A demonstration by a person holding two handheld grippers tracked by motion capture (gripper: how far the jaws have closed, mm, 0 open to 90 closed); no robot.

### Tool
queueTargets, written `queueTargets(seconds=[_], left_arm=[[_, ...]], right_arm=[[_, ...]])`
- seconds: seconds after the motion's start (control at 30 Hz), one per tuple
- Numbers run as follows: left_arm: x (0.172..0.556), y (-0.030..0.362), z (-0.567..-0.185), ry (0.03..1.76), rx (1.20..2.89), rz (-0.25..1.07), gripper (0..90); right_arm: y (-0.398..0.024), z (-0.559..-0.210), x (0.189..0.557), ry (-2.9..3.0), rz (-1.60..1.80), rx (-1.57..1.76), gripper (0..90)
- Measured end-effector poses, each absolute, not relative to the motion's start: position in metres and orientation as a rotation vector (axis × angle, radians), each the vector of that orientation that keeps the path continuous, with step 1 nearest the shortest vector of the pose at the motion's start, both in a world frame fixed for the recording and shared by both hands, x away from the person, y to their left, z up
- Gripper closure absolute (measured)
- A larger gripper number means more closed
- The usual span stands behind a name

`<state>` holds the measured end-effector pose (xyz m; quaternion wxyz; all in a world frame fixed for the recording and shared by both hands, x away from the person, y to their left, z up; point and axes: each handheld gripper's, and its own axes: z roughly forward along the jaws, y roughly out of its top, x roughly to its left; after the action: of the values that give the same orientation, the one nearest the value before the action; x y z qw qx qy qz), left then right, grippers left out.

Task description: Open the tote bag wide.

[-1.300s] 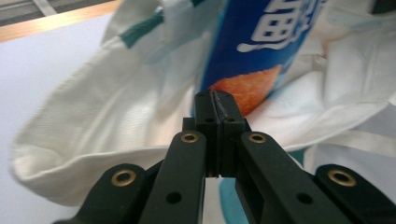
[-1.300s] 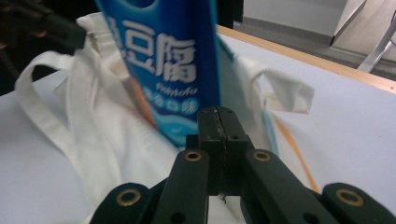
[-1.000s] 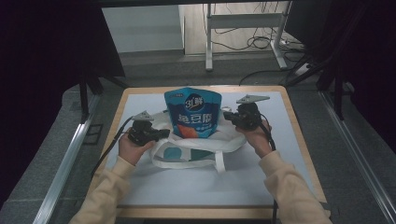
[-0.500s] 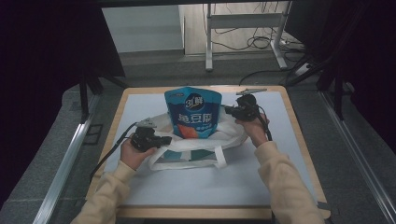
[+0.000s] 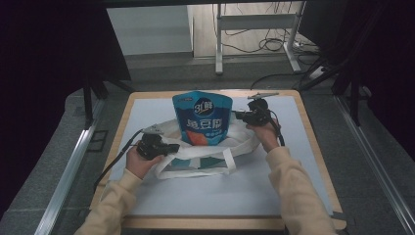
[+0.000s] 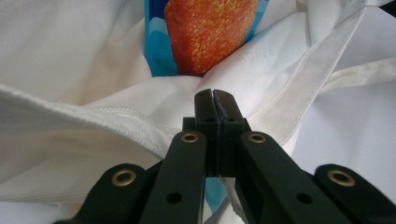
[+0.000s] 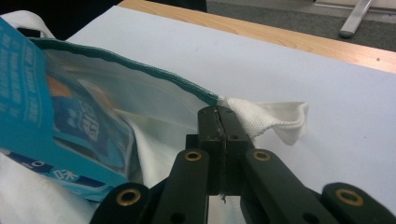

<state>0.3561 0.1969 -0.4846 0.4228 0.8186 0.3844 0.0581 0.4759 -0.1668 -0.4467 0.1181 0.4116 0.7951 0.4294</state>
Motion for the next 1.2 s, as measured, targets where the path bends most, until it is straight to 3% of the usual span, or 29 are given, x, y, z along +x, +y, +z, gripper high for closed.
queueTargets(seconds=[0.8, 0.9, 1.07, 1.2], left_arm=[[0.333, 0.217, -0.454, 0.930, 1.908, 0.273, 89.3], [0.327, 0.220, -0.453, 0.940, 1.897, 0.313, 82.0], [0.313, 0.223, -0.451, 0.925, 1.869, 0.371, 59.6], [0.301, 0.231, -0.451, 0.943, 1.842, 0.379, 50.4]], right_arm=[[-0.198, -0.415, 0.409, 2.264, 1.458, 1.034, 89.0], [-0.200, -0.417, 0.400, 2.277, 1.460, 1.007, 81.8], [-0.201, -0.419, 0.386, 2.278, 1.450, 0.969, 63.6], [-0.205, -0.419, 0.375, 2.263, 1.476, 0.955, 57.2]])
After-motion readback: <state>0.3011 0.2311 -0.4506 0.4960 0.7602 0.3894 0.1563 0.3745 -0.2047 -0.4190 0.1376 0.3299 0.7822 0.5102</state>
